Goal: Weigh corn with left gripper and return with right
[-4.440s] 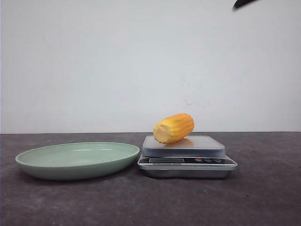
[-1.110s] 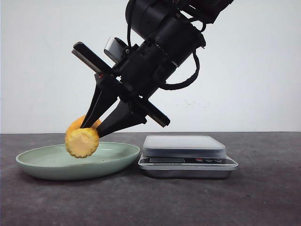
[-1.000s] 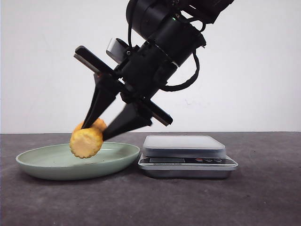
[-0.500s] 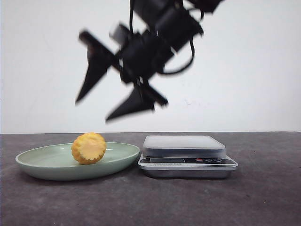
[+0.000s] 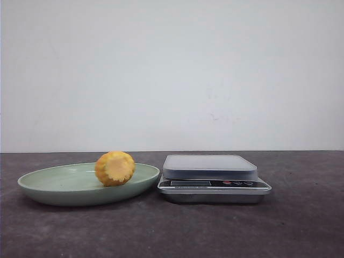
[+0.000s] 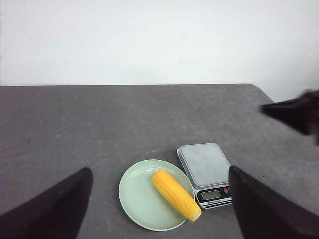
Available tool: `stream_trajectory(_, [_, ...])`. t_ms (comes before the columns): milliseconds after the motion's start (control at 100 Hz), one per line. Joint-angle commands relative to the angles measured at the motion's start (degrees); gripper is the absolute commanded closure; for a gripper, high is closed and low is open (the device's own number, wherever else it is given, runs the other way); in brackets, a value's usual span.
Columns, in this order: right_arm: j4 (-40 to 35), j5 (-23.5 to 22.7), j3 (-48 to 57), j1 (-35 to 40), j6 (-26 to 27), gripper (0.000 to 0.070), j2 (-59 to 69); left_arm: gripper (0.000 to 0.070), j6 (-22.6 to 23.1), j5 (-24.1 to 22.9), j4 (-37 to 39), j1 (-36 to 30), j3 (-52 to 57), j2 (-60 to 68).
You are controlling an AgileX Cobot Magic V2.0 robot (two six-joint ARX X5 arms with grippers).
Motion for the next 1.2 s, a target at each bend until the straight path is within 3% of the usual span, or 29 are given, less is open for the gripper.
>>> stream_trajectory(0, [-3.2, 1.3, 0.5, 1.6, -4.2, 0.0700, -3.8, 0.0190, 0.0, -0.2, -1.9, -0.5, 0.9, 0.6])
stream_trajectory(170, [-10.7, 13.7, -0.4, 5.0, -5.4, 0.0700, -13.7, 0.0192, 1.5, -1.7, -1.9, -0.5, -0.2, 0.6])
stream_trajectory(250, [-9.6, 16.4, -3.3, 6.6, -5.4, 0.0700, -19.5, 0.0222, 2.0, -1.9, -1.9, -0.5, -1.6, 0.6])
stream_trajectory(350, [-5.5, 16.0, -9.8, 8.0, -6.4, 0.0700, -28.9, 0.0404, 2.0, -1.9, -1.9, -0.5, -3.9, 0.5])
stream_trajectory(380, [-4.2, 15.7, -12.1, 8.3, -7.0, 0.0700, -31.8, 0.0508, 2.1, -1.9, -1.9, -0.5, -4.7, 0.5])
stream_trajectory(420, [-2.4, 15.8, -15.1, 8.4, -7.8, 0.0700, -35.6, 0.0700, 2.3, -1.9, -1.9, -0.5, -5.7, 0.5])
stream_trajectory(620, [1.8, 18.0, -24.6, 8.4, -8.3, 0.0700, -46.7, 0.0690, 1.6, -1.9, -0.2, -0.5, -10.5, 0.5])
stream_trajectory(750, [0.8, 17.7, -24.9, 8.4, -8.2, 0.0700, -47.2, 0.0689, -1.1, -1.9, 0.2, -0.5, -11.5, 0.6])
stream_trajectory(1190, [1.0, 17.9, -24.8, 8.4, -8.2, 0.0700, -47.3, 0.0688, -1.3, -1.9, 0.1, -0.5, -11.4, 0.6])
